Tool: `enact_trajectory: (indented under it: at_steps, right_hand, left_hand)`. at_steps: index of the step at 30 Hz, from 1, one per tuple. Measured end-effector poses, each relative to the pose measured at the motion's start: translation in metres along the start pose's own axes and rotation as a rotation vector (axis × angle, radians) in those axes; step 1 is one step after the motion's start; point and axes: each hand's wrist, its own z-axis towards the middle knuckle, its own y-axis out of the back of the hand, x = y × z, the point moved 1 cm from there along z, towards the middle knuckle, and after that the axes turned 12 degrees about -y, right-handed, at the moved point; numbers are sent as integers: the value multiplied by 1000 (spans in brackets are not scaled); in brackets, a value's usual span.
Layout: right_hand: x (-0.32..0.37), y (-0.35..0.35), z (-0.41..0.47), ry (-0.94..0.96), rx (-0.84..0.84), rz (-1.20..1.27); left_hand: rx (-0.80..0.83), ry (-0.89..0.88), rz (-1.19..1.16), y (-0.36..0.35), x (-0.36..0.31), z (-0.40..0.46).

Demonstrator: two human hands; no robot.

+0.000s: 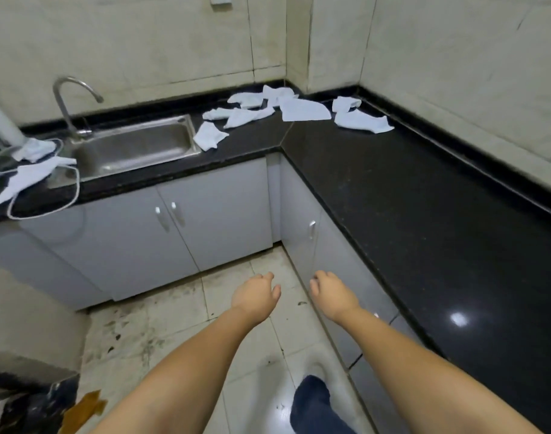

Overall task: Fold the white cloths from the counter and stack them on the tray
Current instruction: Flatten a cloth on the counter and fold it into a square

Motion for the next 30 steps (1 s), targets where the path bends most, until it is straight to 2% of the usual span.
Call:
enact_trajectory:
  at_steps: [5, 9, 14, 22, 26, 30]
  right_hand:
    - [31, 53, 115, 42, -148, 13]
    - [41, 106, 200, 20, -195, 27]
    - [38, 159, 289, -76, -207, 45]
    - [26, 217, 436, -265, -262, 125]
    - [36, 244, 517, -384, -305, 192]
    - [61, 269, 588, -425, -325, 224]
  left_hand:
    - [-27, -48, 60, 47, 3, 138]
    - [-39, -113, 47, 89, -12, 240]
    - [-64, -226, 42, 132, -29, 350]
    - [49, -392, 77, 169, -33, 551]
    - [72, -483, 80, 189, -33, 653]
    - [120, -587, 125, 212, -28, 744]
